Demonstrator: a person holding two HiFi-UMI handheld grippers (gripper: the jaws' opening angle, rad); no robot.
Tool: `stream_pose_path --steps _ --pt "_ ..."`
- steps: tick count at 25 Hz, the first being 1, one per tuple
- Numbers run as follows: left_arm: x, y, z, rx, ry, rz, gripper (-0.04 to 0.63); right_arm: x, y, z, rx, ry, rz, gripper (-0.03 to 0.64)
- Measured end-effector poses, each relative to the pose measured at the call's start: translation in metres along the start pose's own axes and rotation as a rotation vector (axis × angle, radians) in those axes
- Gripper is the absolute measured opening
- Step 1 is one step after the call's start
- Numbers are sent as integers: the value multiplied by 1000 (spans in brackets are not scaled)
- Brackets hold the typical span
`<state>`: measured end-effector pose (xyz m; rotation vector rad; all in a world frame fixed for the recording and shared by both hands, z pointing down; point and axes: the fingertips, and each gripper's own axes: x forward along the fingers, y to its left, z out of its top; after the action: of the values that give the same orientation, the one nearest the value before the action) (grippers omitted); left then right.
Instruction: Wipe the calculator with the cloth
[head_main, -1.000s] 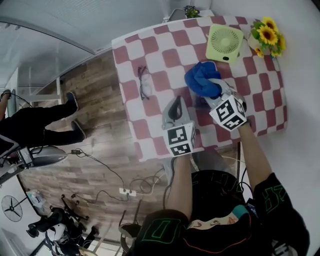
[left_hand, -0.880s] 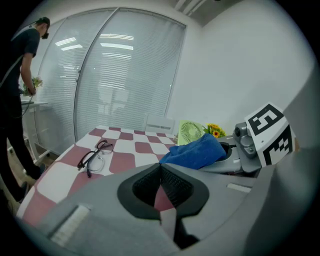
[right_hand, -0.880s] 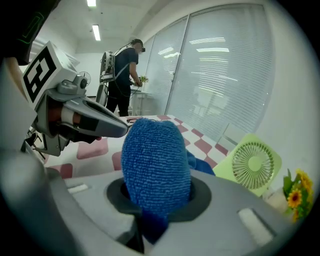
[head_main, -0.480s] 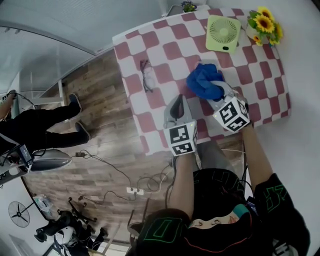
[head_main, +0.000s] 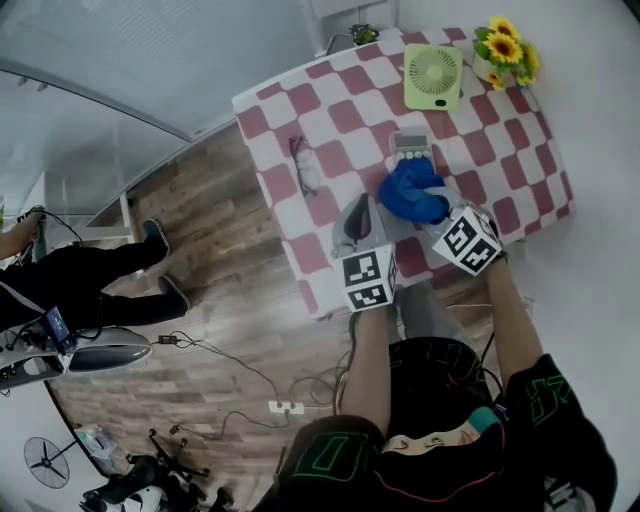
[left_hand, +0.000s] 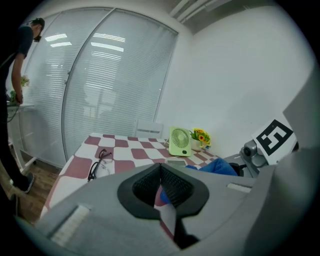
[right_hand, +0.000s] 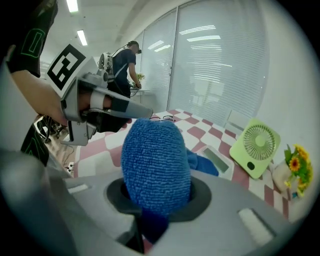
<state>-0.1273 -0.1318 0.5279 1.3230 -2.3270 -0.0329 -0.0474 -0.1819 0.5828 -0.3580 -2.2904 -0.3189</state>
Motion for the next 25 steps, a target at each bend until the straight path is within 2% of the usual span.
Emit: stream_pose_path --steps 5,8,11,19,25 --pt "-7 4 21 18 -42 -12 11 -6 19 5 93 -11 107 97" --pt "-10 3 39 32 -81 -21 11 -20 14 28 169 -93 108 97" --pt "-15 5 60 53 -127 -23 10 -37 3 59 264 -222 86 97" --pt "-42 19 141 138 -289 -10 9 -89 -72 113 564 -482 -229 97" --pt "-53 17 191 163 -395 -33 9 -138 -105 140 602 -625 -393 97"
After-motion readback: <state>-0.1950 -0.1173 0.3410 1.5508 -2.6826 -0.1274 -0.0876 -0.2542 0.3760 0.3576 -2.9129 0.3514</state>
